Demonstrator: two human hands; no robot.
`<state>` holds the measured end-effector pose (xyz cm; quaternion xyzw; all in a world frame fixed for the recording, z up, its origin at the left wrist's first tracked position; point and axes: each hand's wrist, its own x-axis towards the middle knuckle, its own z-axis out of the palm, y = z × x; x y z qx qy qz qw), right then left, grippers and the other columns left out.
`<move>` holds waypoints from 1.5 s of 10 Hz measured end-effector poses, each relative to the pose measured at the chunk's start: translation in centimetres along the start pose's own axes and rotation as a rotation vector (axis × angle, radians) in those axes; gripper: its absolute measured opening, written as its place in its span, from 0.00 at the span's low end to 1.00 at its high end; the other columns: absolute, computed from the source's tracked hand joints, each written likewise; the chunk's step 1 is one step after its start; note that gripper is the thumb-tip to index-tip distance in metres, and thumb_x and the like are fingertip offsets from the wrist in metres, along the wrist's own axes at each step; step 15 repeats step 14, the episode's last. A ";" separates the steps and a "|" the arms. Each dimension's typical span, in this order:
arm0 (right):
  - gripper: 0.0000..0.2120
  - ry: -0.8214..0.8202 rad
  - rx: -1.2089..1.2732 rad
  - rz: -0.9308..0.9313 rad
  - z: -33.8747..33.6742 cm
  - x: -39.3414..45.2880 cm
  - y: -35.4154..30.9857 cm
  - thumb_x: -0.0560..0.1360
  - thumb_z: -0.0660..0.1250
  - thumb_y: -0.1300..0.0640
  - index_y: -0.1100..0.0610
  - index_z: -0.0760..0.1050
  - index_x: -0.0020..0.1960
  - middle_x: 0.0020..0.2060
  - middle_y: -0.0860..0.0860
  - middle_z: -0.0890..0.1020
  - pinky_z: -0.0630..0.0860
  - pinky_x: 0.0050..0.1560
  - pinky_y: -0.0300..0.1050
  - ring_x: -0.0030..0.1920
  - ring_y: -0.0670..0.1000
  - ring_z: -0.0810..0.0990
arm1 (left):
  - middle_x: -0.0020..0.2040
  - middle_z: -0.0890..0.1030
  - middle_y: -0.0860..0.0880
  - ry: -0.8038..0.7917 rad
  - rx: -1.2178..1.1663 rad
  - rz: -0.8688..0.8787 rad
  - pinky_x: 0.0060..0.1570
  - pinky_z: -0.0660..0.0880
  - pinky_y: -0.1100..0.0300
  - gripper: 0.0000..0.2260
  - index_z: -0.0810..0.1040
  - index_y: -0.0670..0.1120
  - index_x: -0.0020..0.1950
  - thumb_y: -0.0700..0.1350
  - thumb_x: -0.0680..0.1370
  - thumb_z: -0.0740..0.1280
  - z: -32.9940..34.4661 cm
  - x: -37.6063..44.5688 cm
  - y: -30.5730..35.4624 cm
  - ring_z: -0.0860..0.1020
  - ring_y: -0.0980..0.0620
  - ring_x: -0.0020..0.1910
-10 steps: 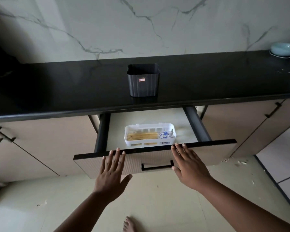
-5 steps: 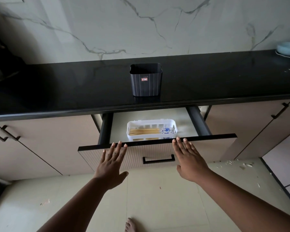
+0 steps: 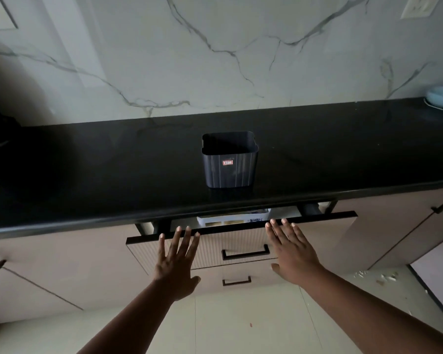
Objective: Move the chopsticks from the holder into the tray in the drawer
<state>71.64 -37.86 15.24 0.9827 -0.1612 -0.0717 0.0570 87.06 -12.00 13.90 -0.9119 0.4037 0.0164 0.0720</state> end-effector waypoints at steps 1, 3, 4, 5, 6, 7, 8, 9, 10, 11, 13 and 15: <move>0.43 0.176 0.032 -0.012 -0.9 0.8 -0.5 0.75 0.64 0.40 0.57 0.44 0.78 0.77 0.57 0.46 0.37 0.73 0.52 0.78 0.60 0.47 | 0.77 0.56 0.39 0.194 -0.025 0.091 0.72 0.39 0.40 0.42 0.58 0.44 0.77 0.63 0.70 0.68 -0.4 1.2 -0.5 0.48 0.39 0.77; 0.42 0.320 0.264 0.125 -4.4 3.8 -0.2 0.77 0.53 0.35 0.59 0.39 0.77 0.77 0.56 0.41 0.37 0.77 0.46 0.78 0.57 0.41 | 0.78 0.52 0.39 0.387 -0.143 0.079 0.73 0.40 0.44 0.37 0.49 0.43 0.78 0.64 0.78 0.52 -4.0 6.7 -1.5 0.43 0.43 0.78; 0.45 0.331 0.439 0.155 -6.4 6.3 0.3 0.75 0.51 0.31 0.56 0.34 0.77 0.76 0.52 0.35 0.39 0.75 0.45 0.77 0.52 0.37 | 0.79 0.44 0.42 0.381 -0.238 0.013 0.73 0.33 0.48 0.38 0.43 0.43 0.78 0.66 0.78 0.50 -5.9 9.5 -2.2 0.38 0.45 0.77; 0.50 0.333 0.754 0.156 -8.1 8.8 0.7 0.70 0.53 0.26 0.52 0.37 0.78 0.78 0.49 0.40 0.48 0.75 0.44 0.77 0.47 0.41 | 0.77 0.34 0.47 0.403 -0.347 -0.031 0.71 0.26 0.53 0.40 0.33 0.48 0.77 0.70 0.77 0.46 -6.4 11.8 -2.5 0.32 0.50 0.76; 0.52 0.257 1.154 0.101 -9.1 11.2 1.1 0.65 0.59 0.22 0.43 0.40 0.78 0.79 0.45 0.51 0.60 0.71 0.44 0.75 0.43 0.53 | 0.79 0.36 0.54 0.442 -0.862 -0.010 0.74 0.35 0.58 0.39 0.34 0.57 0.76 0.72 0.75 0.50 -7.1 13.7 -1.6 0.37 0.56 0.77; 0.47 0.241 1.339 -0.021 -9.5 14.3 1.2 0.67 0.64 0.26 0.39 0.46 0.77 0.72 0.41 0.68 0.69 0.67 0.41 0.70 0.39 0.68 | 0.78 0.56 0.55 0.293 -1.588 -0.091 0.65 0.68 0.63 0.38 0.48 0.64 0.77 0.75 0.70 0.56 -9.6 16.3 -0.6 0.64 0.62 0.72; 0.40 0.264 1.480 -0.082 -10.3 18.5 1.6 0.69 0.67 0.31 0.39 0.55 0.74 0.64 0.40 0.77 0.73 0.63 0.46 0.64 0.41 0.75 | 0.65 0.78 0.47 0.166 -1.847 -0.156 0.47 0.79 0.61 0.36 0.69 0.56 0.72 0.76 0.70 0.53 -11.5 20.5 0.0 0.79 0.52 0.60; 0.29 0.245 1.496 -0.063 -11.5 22.9 3.9 0.66 0.68 0.29 0.26 0.60 0.63 0.57 0.35 0.79 0.75 0.56 0.41 0.59 0.37 0.78 | 0.60 0.82 0.46 0.136 -1.903 -0.235 0.50 0.80 0.53 0.31 0.76 0.53 0.66 0.72 0.74 0.53 -13.0 25.2 0.0 0.80 0.47 0.58; 0.31 0.102 1.423 -0.081 -12.4 26.7 6.8 0.63 0.66 0.25 0.25 0.59 0.63 0.58 0.35 0.79 0.74 0.60 0.45 0.60 0.39 0.77 | 0.63 0.80 0.45 0.124 -1.849 -0.311 0.60 0.76 0.47 0.30 0.75 0.52 0.66 0.69 0.74 0.56 -13.7 29.0 -0.9 0.80 0.48 0.60; 0.45 0.072 1.333 -0.086 -13.1 29.3 9.2 0.62 0.61 0.21 0.37 0.54 0.74 0.70 0.42 0.72 0.69 0.69 0.52 0.69 0.48 0.71 | 0.71 0.72 0.48 0.147 -1.653 -0.348 0.68 0.68 0.47 0.40 0.69 0.54 0.72 0.76 0.66 0.60 -14.6 31.0 -2.0 0.72 0.49 0.69; 0.56 0.225 0.989 -0.063 -18.3 33.7 11.7 0.61 0.49 0.19 0.50 0.44 0.79 0.79 0.51 0.51 0.51 0.75 0.50 0.78 0.52 0.49 | 0.80 0.45 0.49 0.280 -0.918 -0.402 0.75 0.41 0.48 0.43 0.47 0.52 0.79 0.73 0.69 0.49 -19.2 33.7 -5.5 0.44 0.48 0.78; 0.54 0.371 0.735 -0.139 -22.6 35.7 11.7 0.65 0.47 0.21 0.53 0.39 0.79 0.79 0.53 0.45 0.46 0.76 0.51 0.79 0.54 0.44 | 0.79 0.40 0.48 0.367 -0.595 -0.313 0.74 0.39 0.49 0.44 0.41 0.52 0.79 0.74 0.69 0.44 -23.7 35.1 -6.9 0.40 0.47 0.78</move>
